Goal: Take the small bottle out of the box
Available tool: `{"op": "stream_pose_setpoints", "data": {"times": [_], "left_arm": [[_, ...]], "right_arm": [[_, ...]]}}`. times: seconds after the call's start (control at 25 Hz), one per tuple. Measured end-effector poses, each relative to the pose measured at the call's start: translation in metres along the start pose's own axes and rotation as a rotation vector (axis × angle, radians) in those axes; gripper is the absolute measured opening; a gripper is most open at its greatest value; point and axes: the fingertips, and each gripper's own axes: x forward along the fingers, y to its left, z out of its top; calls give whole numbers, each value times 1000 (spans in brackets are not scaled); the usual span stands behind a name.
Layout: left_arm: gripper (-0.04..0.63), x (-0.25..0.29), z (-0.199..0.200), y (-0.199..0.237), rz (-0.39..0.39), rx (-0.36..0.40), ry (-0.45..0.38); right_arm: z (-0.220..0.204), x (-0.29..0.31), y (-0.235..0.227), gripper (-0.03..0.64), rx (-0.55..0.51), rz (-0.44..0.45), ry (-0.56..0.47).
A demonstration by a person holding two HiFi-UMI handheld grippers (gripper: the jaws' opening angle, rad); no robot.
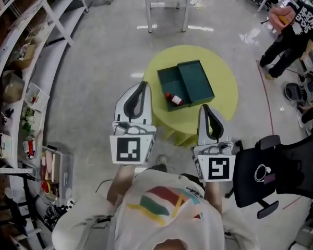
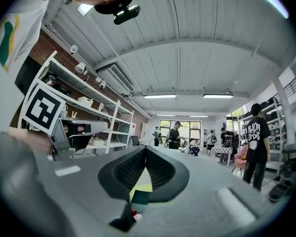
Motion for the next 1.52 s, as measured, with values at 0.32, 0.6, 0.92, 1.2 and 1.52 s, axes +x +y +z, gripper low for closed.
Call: {"op": "stream_pose_setpoints", "data": {"times": [0.32, 0.6, 0.92, 1.2, 1.52], "left_arm": [[23, 24, -23, -2, -5, -51, 41], [23, 43, -22, 3, 43, -37, 30], [23, 70, -17, 5, 70, -8, 9], [23, 76, -22, 4, 91, -6, 22], [23, 83, -27, 6, 109, 7, 30]], "right_arm": [[-5, 25, -4, 5, 34, 40, 25], [-15, 48, -10, 5, 46, 90, 17], [-17, 70, -31, 5, 54, 111, 4], [-23, 77, -36, 5, 34, 139, 33], [-23, 103, -43, 5, 37, 189, 49]]}}
